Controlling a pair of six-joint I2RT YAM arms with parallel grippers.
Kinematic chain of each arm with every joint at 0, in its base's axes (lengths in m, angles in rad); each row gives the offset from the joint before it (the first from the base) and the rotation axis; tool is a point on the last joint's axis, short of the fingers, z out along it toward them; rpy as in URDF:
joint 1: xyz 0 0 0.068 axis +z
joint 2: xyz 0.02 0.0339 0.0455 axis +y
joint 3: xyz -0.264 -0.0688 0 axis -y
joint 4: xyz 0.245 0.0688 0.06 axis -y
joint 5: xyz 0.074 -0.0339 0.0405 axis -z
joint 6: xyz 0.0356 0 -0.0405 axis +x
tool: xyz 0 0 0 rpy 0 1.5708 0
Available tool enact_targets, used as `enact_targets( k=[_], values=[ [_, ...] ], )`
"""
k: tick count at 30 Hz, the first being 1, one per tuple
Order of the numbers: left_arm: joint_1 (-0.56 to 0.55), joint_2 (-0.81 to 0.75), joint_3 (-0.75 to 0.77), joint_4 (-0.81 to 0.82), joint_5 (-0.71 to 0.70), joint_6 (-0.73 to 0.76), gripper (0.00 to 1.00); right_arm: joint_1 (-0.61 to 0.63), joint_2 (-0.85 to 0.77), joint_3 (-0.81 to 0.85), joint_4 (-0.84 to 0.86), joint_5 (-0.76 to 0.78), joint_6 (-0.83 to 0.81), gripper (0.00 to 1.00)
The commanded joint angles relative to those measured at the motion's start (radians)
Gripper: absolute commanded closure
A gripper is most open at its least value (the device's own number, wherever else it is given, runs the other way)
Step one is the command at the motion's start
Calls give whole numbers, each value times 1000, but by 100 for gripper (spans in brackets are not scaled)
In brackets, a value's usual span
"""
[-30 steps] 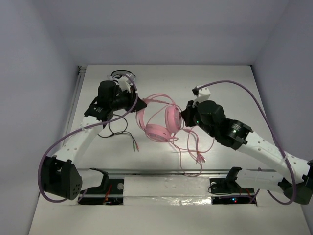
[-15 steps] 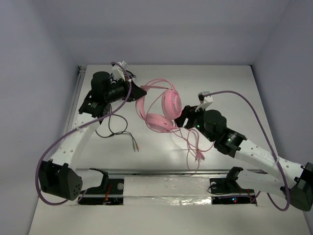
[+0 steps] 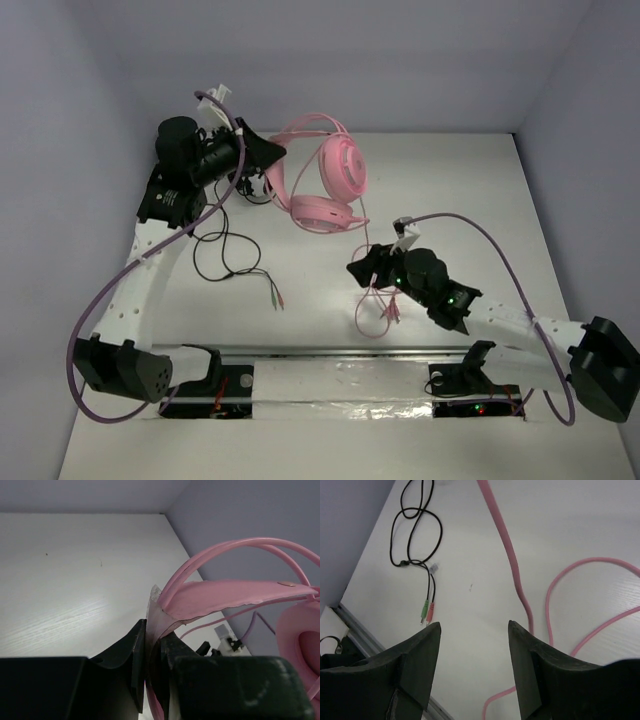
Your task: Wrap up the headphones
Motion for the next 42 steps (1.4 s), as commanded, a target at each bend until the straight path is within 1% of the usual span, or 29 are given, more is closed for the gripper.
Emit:
enact_targets(
  k=[1,5,6,8,10,11,12,14,15,16,17,18,20,22,23,25,28,29,30,32,35,37,39,40,41,42],
  values=[
    [18,-2,104,57,41,-89,100,-11,10,-29,129,18,33,38],
    [27,25,159,52,64,-112,100,-22,88,-27,172,1,33,37],
    [27,29,165,50,67,-115,100,-22,132,-21,185,2,36,37],
    [27,32,182,37,69,-114,100,-22,160,-4,188,32,37,37],
    [37,30,193,20,55,-103,100,-31,144,0,183,16,36,38],
    [37,35,205,3,49,-97,100,-31,125,2,180,3,30,45],
    [37,36,211,-3,46,-94,100,-31,107,6,147,-8,28,49],
    [37,42,219,-3,46,-95,100,-31,36,10,104,4,25,48],
    [46,44,223,-5,46,-97,100,-31,12,0,68,18,24,46],
    [46,47,228,-5,43,-95,100,-31,-37,-6,48,56,19,40],
    [46,52,239,-5,39,-97,100,-31,-54,-9,33,62,16,28],
    [46,53,243,-2,38,-95,100,-60,-62,-7,2,55,11,25],
    [46,59,251,14,46,-109,100,-89,-32,10,1,19,5,24],
    [46,61,257,20,44,-115,100,-115,20,46,19,-25,-2,26],
    [46,61,262,21,41,-117,100,-126,68,63,25,-42,-19,28],
    [46,65,269,17,39,-118,100,-126,105,89,51,-69,-35,31],
    [46,69,272,21,33,-124,100,-137,188,123,93,-108,-52,42],
    [46,72,269,24,29,-126,100,-137,208,132,106,-128,-53,47],
    [46,73,266,26,27,-127,100,-137,228,134,143,-143,-52,49],
    [46,75,254,32,20,-131,100,-137,278,132,187,-245,-33,50],
    [46,75,228,59,22,-144,100,-137,353,112,327,-364,-10,46],
    [46,76,213,89,36,-166,100,-137,393,109,364,-401,7,45],
    [46,81,216,92,36,-177,100,-137,424,97,410,-395,37,48],
    [46,79,220,92,24,-177,100,-137,427,71,428,-392,47,51],
    [46,78,229,89,13,-177,100,-137,424,53,448,-381,69,57],
    [46,76,234,89,4,-178,100,-137,421,37,479,-370,85,60]
  ],
)
